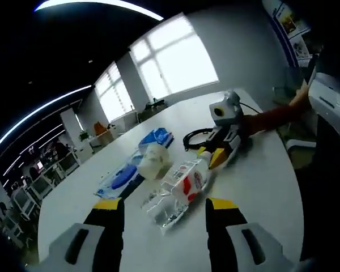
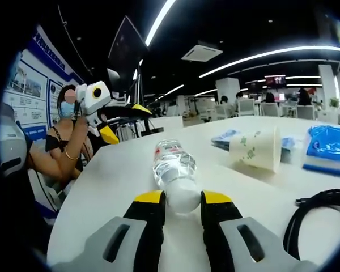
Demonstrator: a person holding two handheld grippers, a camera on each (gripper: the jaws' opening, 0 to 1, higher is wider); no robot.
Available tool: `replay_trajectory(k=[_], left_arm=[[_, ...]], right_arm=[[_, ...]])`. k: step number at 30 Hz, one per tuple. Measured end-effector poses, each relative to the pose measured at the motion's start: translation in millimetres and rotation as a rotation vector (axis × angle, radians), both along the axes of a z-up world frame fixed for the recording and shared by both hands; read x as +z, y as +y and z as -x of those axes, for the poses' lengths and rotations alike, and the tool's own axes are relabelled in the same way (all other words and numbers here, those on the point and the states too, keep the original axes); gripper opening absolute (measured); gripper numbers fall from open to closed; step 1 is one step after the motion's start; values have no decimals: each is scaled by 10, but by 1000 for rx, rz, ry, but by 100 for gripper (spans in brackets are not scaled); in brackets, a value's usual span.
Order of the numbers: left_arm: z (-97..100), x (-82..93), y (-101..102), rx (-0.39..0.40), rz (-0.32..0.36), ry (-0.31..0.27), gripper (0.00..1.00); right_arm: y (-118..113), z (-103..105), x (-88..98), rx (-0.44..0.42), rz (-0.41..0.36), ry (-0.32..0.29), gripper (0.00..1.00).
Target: Arrange the tabletop items into an orderly group along one side of the table until the central work area is clear of visible clutter.
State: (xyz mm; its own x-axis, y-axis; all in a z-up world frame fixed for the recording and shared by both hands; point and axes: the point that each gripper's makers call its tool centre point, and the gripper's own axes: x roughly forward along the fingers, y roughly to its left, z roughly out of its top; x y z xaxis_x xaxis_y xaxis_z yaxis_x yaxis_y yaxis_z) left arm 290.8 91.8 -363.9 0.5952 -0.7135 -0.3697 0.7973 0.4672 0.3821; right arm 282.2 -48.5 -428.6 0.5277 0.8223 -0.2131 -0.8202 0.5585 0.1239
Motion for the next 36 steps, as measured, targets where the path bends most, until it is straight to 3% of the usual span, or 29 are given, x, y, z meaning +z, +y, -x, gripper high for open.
replay_trajectory(k=[5,11,15,20,26,36], left_arm=[[-37,-14,-57,0,15,15,58],[-189,49,-60,20,27,-21,57],[-270,-26,-85,9,-13,-6,56],[-311,-93,-188,-46,-6,42,49],[-228,-181,-316,-154,35,140,49],[-350,-319,-271,-132,32,182,48]], right_arm=[[7,2,-11,-2,-4,10,22],[2,5,-9,1,0,6,22],[2,18,-6,2,1,5,22],[0,20,-1,4,2,2,22],[1,18,6,4,-1,2,22],[4,12,7,6,-6,5,22]])
